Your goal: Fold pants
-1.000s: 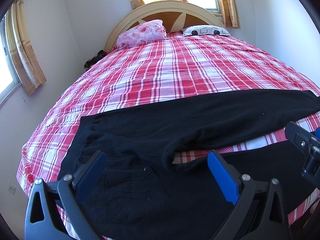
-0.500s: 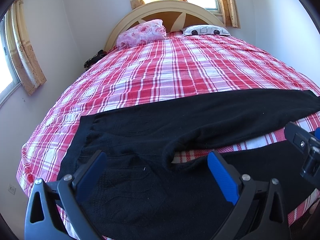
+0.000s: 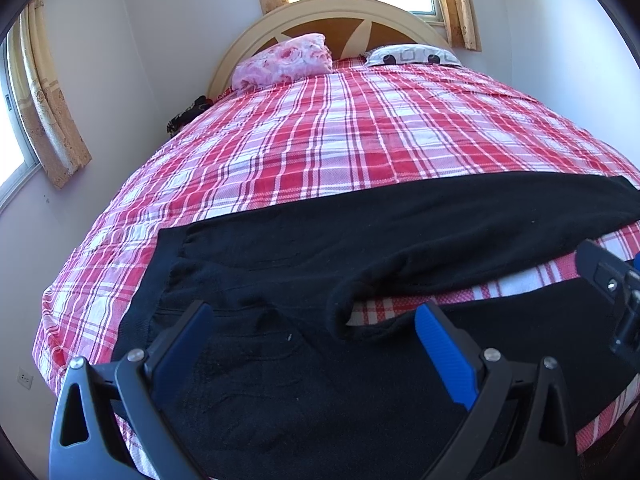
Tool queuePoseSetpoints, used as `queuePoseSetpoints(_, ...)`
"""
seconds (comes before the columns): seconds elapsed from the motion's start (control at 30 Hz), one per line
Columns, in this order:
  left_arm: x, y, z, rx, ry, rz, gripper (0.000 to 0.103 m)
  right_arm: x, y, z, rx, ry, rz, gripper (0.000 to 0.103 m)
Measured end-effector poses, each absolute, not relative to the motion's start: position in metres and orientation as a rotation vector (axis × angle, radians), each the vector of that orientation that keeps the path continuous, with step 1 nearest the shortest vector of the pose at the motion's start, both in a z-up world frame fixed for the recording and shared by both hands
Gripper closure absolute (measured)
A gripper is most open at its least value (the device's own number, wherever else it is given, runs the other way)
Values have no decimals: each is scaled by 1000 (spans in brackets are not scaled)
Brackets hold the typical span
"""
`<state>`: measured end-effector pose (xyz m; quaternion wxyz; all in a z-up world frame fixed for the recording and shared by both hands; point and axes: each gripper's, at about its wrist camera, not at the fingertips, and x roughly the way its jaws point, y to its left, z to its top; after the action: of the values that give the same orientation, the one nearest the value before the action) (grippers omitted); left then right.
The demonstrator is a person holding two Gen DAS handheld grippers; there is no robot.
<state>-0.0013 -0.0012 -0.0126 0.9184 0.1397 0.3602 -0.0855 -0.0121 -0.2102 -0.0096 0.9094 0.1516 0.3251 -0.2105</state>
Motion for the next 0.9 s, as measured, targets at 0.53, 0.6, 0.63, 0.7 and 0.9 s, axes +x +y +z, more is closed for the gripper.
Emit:
queuePoseSetpoints(0.53, 80, 109, -24, 149, 854, -19, 2, 73, -199, 10, 168, 668, -13, 1)
queuePoseSetpoints(0.6, 94, 111, -29, 122, 881, -12, 7, 110, -184, 7, 131, 704, 56, 2)
queuePoseSetpoints(0.63, 103, 112, -33, 113, 900, -4, 9, 126, -178, 5, 118, 725, 83, 4)
queuePoseSetpoints(0.7, 112, 115, -40, 89, 933, 1, 9, 165, -159, -3, 88, 779, 164, 10)
queuePoseSetpoints(0.9, 124, 122, -67, 59, 997, -15, 8, 238, -108, -33, -26, 900, 289, 31)
